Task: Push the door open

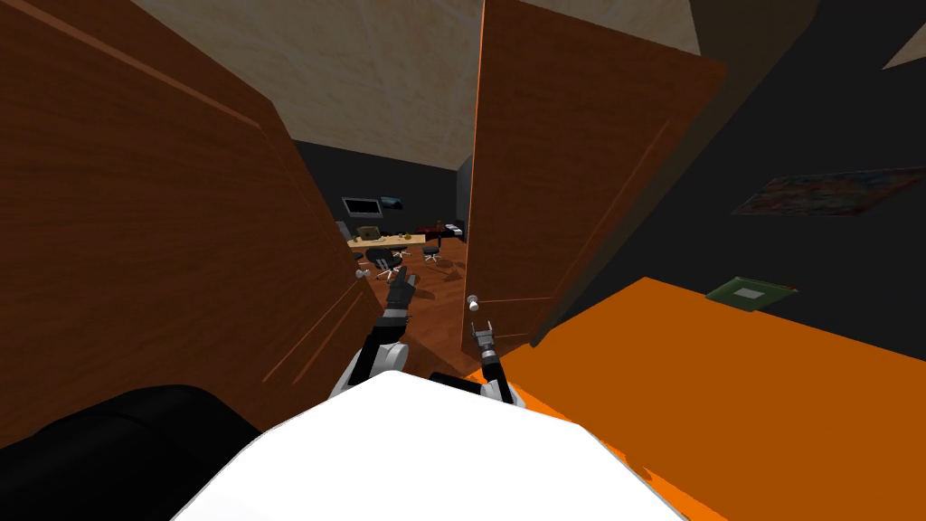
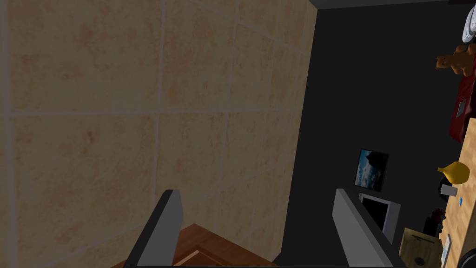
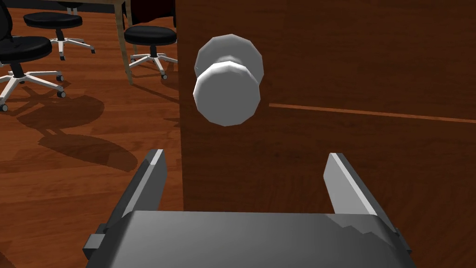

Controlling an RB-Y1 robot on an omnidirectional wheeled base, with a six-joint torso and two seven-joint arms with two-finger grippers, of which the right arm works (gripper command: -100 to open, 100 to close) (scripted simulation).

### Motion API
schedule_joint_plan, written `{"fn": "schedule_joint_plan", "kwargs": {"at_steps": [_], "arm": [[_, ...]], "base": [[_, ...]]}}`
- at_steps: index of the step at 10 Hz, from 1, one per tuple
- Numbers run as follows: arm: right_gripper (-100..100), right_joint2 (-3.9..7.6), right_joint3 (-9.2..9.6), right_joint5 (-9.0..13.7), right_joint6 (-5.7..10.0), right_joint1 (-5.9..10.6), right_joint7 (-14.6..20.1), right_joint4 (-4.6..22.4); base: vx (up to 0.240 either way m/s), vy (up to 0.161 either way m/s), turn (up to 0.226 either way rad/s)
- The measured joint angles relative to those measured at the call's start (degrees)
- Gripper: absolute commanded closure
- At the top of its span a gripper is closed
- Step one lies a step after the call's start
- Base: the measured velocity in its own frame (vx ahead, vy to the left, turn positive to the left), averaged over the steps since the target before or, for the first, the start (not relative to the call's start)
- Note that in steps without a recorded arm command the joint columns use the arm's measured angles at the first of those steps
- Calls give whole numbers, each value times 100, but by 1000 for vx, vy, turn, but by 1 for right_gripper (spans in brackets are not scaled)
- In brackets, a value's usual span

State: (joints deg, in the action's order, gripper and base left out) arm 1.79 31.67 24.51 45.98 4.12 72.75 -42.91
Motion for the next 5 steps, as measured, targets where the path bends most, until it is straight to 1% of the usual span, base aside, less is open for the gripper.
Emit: {"fn": "schedule_joint_plan", "kwargs": {"at_steps": [2, 3, 4, 5], "arm": [[-100, 25, -24, 9, -9, 0, -20, -19], [-100, 14, -36, 13, -4, 4, -22, -11], [-100, -8, -46, 17, 2, 8, -20, -5], [-100, -63, -56, 21, 21, 31, -7, 37]], "base": [[192, 57, 25], [206, 68, 20], [193, 35, 24], [86, 10, 7]]}}
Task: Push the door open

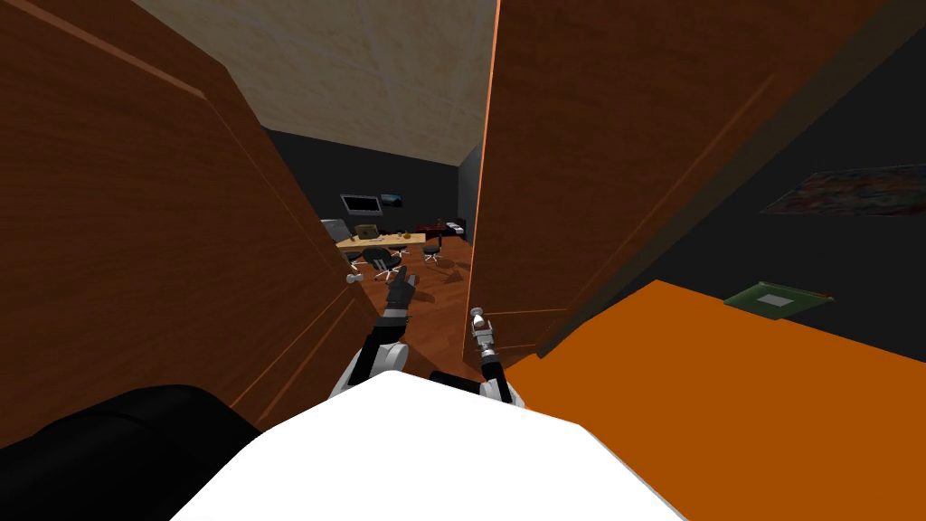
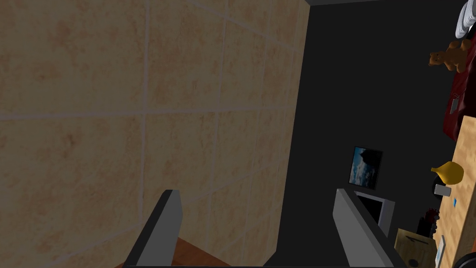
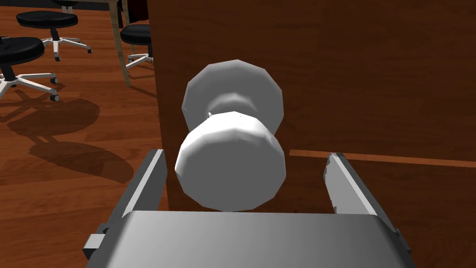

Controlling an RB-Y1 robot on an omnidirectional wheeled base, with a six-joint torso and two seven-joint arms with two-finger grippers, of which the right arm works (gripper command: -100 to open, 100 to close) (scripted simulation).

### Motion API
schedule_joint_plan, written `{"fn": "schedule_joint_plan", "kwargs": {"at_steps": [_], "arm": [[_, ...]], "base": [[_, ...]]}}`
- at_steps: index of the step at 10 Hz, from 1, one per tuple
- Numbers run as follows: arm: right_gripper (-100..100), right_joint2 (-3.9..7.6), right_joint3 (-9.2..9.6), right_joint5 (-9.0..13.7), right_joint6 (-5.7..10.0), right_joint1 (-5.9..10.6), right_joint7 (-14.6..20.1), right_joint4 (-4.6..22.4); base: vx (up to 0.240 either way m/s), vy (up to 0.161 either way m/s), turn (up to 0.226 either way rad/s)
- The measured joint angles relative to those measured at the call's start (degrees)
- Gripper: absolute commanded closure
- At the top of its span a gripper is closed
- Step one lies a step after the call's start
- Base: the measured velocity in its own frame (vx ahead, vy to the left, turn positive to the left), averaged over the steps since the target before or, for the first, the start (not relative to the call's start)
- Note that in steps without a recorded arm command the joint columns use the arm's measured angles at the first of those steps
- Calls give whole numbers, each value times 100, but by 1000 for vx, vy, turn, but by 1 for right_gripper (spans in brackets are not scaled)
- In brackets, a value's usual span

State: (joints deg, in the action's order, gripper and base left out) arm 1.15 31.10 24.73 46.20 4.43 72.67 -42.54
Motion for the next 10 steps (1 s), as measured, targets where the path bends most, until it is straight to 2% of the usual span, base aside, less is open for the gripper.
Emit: {"fn": "schedule_joint_plan", "kwargs": {"at_steps": [1, 6, 8, 9, 10], "arm": [[100, -7, -1, 0, 6, 6, 3, 5], [100, -8, 19, -7, -29, -14, -3, 18], [100, 5, 8, 2, -10, -6, 0, 95], [100, -1, -18, 16, 62, 62, 25, 270], [100, 17, -47, 30, 35, 38, 3, 201]], "base": [[-13, 7, 21], [-17, 0, -1], [110, 76, -33], [87, 52, -11], [56, 13, 3]]}}
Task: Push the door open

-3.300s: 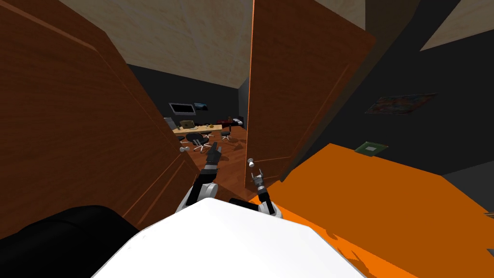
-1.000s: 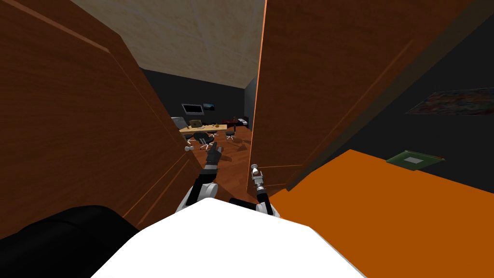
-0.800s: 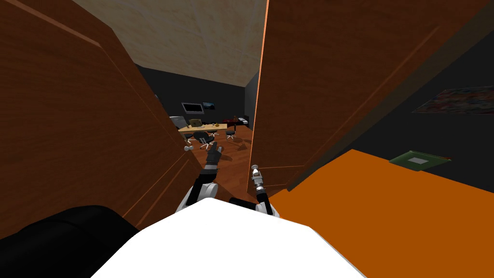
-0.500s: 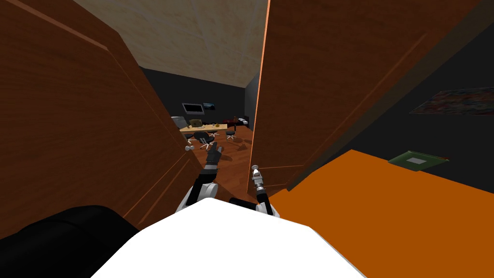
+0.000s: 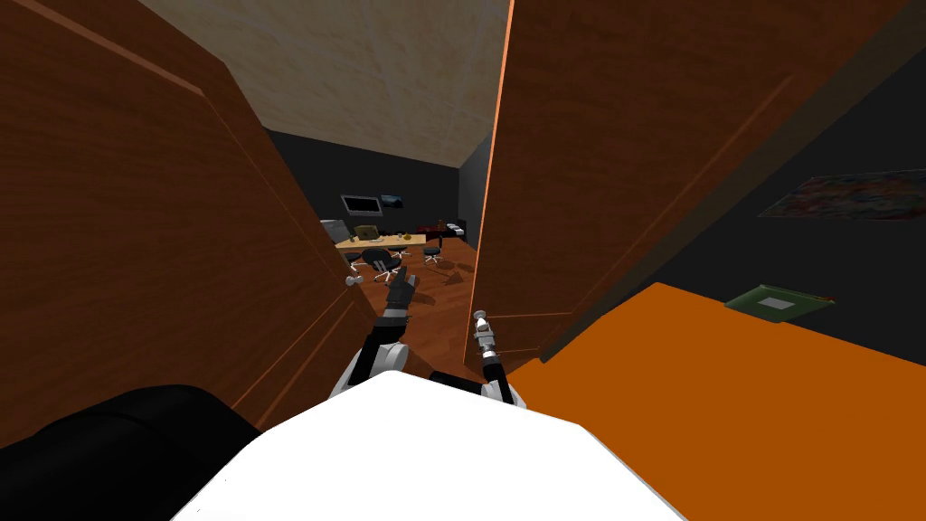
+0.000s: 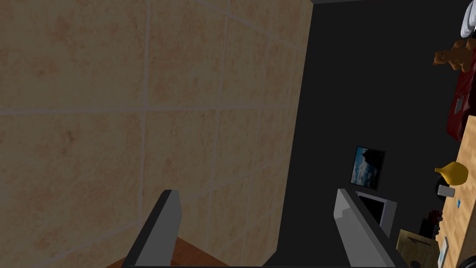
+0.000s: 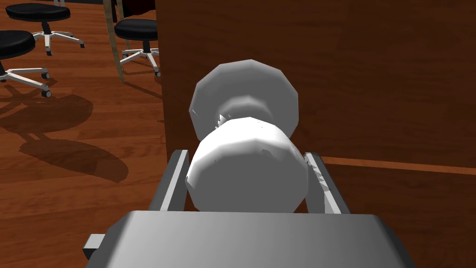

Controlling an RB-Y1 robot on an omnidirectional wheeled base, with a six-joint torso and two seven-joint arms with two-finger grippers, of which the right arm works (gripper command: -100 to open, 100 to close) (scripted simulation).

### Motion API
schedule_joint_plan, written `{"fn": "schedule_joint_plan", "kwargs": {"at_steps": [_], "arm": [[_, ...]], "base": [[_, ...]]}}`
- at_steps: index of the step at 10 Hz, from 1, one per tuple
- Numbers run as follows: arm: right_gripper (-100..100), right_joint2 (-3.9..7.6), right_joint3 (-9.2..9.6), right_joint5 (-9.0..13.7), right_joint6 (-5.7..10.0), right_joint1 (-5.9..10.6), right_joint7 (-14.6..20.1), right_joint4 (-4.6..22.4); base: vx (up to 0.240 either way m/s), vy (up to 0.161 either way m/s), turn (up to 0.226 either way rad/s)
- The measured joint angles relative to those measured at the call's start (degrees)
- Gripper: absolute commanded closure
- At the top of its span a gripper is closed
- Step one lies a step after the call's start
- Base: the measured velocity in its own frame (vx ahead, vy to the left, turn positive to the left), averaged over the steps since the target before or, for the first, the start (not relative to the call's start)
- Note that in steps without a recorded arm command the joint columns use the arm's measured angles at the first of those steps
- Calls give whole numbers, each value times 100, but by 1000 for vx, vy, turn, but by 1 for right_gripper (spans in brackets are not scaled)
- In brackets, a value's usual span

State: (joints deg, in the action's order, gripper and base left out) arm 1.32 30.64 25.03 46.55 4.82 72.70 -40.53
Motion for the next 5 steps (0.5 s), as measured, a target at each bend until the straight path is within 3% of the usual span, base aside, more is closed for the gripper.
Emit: {"fn": "schedule_joint_plan", "kwargs": {"at_steps": [2, 4, 5], "arm": [[100, 65, -29, 15, -54, -59, -35, -147], [100, 44, -122, 57, 50, 37, -42, 57], [100, 61, -153, 71, 47, 44, -56, 31]], "base": [[143, 73, -39], [142, 79, -37], [60, 31, 25]]}}
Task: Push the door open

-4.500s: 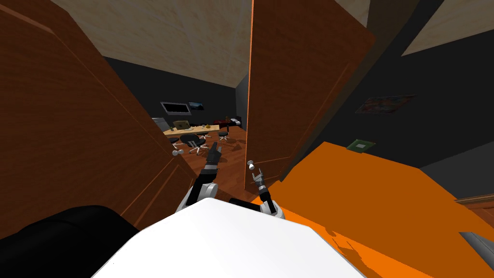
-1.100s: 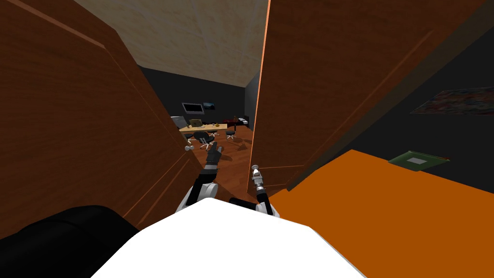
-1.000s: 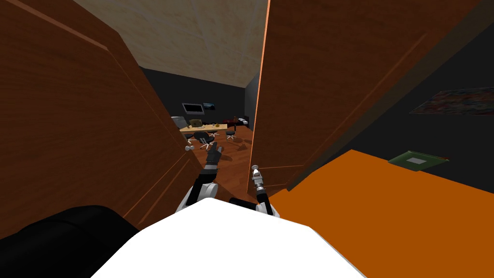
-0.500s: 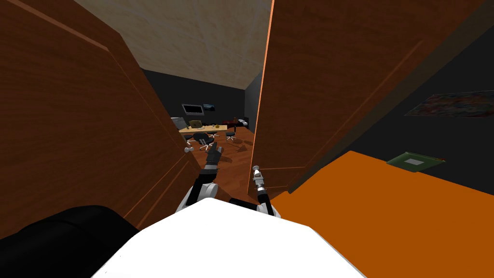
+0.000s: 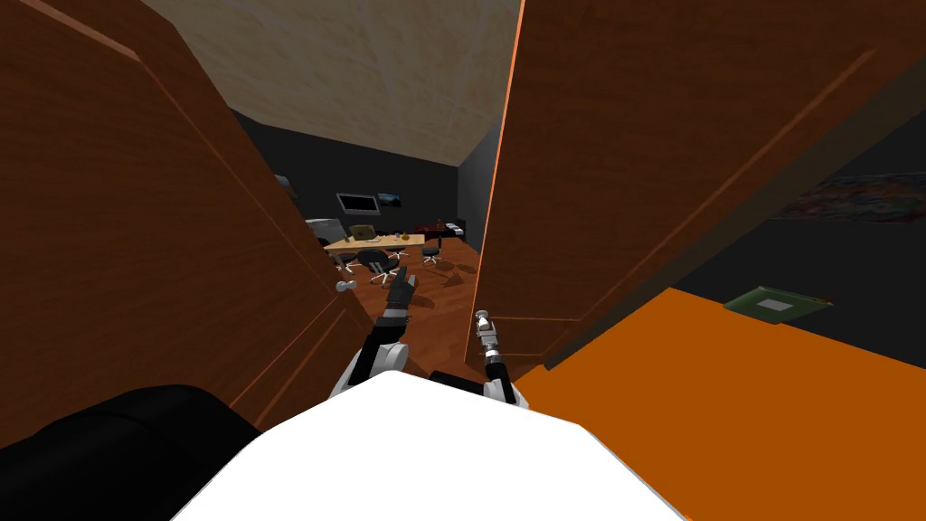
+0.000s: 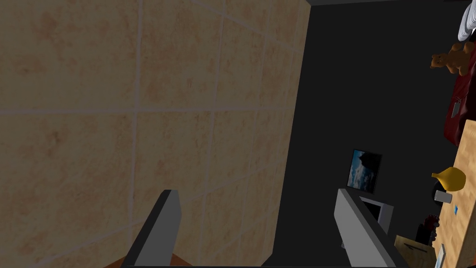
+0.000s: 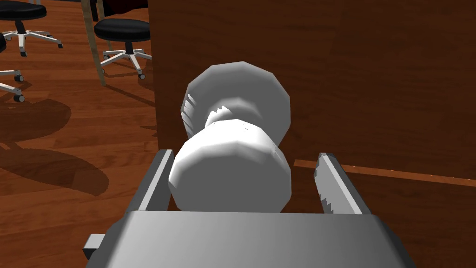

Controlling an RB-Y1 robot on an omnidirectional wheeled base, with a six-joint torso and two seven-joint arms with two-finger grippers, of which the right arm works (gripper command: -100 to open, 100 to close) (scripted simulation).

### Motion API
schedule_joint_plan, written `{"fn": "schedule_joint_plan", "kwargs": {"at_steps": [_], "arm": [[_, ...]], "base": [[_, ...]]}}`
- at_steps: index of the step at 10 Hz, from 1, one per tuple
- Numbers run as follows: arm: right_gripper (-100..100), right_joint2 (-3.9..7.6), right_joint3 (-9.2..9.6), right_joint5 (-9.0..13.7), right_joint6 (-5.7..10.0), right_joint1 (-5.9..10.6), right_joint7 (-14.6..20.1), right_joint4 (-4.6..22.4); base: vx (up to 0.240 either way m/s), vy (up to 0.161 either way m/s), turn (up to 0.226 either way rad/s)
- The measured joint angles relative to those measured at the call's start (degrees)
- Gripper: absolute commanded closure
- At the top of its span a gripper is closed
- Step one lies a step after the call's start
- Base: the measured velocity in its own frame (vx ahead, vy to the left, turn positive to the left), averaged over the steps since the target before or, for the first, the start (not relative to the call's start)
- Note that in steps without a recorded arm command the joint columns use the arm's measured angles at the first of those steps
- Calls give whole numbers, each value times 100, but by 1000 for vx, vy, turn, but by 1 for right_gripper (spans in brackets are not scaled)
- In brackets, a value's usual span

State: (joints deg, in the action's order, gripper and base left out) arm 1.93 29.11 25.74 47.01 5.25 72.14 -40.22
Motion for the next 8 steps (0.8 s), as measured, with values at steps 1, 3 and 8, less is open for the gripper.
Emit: {"fn": "schedule_joint_plan", "kwargs": {"at_steps": [1, 3, 8], "arm": [[100, 25, -8, 3, -18, -23, -6, -88], [100, 82, -120, 62, -87, -66, -56, -160], [100, 81, -293, 144, -11, 26, -93, -51]], "base": [[101, 63, -59], [161, 120, -64], [96, 56, -22]]}}
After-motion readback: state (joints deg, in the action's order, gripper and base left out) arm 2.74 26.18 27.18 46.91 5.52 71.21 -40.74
